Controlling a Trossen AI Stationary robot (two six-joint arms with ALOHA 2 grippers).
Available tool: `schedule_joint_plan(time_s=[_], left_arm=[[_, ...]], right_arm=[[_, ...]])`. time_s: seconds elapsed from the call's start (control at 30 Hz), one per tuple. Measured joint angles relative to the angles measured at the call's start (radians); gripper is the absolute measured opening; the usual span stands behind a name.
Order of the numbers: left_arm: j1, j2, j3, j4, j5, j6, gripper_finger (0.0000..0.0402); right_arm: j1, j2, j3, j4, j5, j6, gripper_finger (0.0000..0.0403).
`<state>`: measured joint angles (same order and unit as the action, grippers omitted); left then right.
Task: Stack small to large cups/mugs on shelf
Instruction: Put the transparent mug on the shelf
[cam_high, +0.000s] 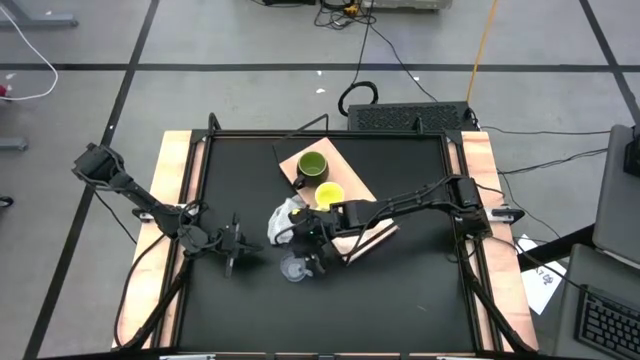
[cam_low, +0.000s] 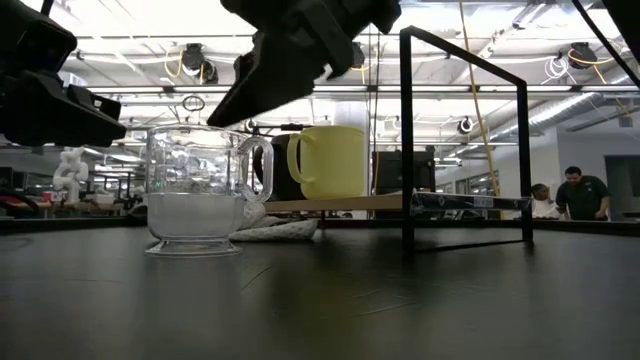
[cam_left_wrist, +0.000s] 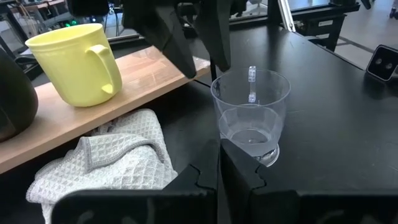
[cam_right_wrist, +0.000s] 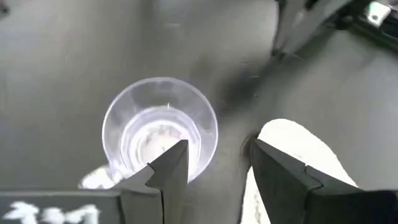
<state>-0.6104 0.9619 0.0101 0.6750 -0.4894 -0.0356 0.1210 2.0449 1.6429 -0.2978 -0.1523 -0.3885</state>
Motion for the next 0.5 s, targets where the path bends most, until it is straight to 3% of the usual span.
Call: schedule_joint_plan(time_s=[0.33, 0.5], left_arm=[[0.000, 0.000, 0.000, -0.021, 0.001, 0.000, 0.0019], [0.000, 0.000, 0.000, -0.026, 0.001, 0.001, 0.0019]], right_arm=[[-0.009, -0.002, 0.002, -0.001, -0.004, 0.261, 0.0167], [0.002, -0.002, 0.001, -0.025, -0.005, 0.279, 0.0167]])
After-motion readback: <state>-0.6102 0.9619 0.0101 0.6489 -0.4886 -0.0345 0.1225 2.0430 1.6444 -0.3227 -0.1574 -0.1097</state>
